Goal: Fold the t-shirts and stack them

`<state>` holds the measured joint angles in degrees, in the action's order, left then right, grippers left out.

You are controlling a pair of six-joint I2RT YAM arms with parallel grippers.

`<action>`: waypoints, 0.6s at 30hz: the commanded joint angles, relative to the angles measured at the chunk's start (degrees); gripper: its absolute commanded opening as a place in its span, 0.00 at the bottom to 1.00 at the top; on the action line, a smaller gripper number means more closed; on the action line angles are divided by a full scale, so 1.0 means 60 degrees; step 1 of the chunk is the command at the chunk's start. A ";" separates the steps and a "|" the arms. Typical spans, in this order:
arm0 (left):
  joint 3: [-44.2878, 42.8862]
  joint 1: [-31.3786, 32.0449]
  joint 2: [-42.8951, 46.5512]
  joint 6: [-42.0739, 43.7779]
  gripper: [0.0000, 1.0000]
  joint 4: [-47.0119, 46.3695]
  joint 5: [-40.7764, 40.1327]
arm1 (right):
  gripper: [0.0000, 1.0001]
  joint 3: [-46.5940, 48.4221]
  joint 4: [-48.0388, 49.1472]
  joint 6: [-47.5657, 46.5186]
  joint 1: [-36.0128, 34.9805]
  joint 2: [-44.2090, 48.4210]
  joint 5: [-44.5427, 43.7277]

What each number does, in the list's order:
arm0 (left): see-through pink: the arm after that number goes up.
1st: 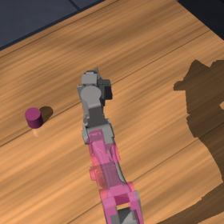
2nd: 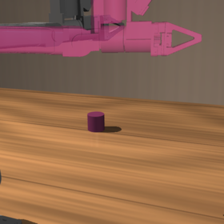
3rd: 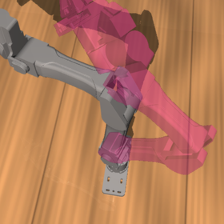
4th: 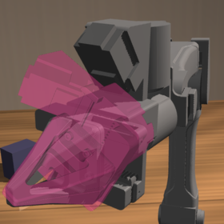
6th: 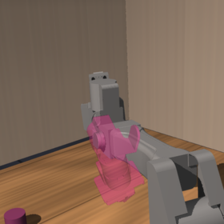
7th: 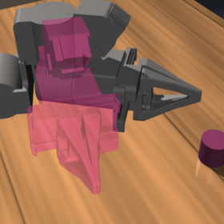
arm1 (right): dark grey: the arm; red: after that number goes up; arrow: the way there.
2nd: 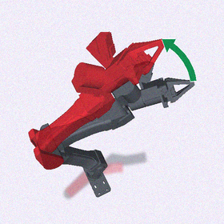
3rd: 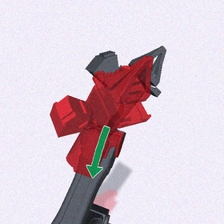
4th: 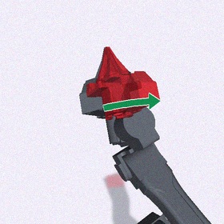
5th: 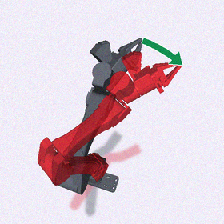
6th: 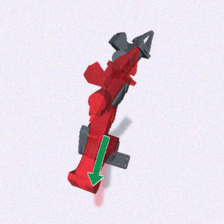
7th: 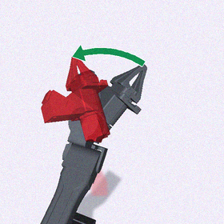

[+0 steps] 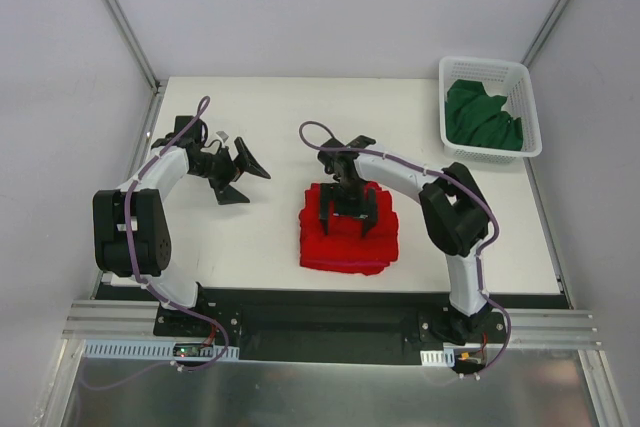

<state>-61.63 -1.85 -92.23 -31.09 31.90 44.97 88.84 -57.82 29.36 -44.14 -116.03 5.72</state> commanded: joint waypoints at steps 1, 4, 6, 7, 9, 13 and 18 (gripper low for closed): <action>-0.0012 0.0059 0.0357 -0.0150 0.99 -0.0087 0.0210 | 0.96 -0.0099 -0.1305 -0.2825 0.0105 -0.0233 0.0541; 0.0017 0.0044 0.0327 -0.0194 0.99 -0.0131 0.0210 | 0.96 -0.0012 -0.1846 -0.3924 0.0267 -0.0101 0.0192; 0.0119 0.0059 0.0356 -0.0238 0.99 -0.0189 0.0195 | 0.96 0.0236 -0.2226 -0.4495 0.0311 -0.0086 -0.0131; 0.0163 0.0059 0.0371 -0.0267 0.99 -0.0219 0.0195 | 0.96 0.0354 -0.2330 -0.4629 0.0325 -0.0042 -0.0379; 0.0323 0.0059 0.0473 -0.0340 0.99 -0.0277 0.0137 | 0.96 0.0733 -0.2607 -0.4718 0.0354 0.0002 -0.0731; 0.0851 0.0088 0.0751 -0.0924 0.99 -0.0365 0.0151 | 0.96 0.1305 -0.2857 -0.4748 0.0486 -0.0042 -0.0836; 0.1918 0.0279 0.1775 -0.1891 0.99 -0.1345 0.0604 | 0.96 0.1585 -0.2960 -0.4528 0.0545 -0.0057 -0.0894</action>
<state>-54.04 -1.26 -87.81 -36.88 28.40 45.21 95.92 -71.26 3.29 -41.25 -116.22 2.42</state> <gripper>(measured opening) 0.993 0.961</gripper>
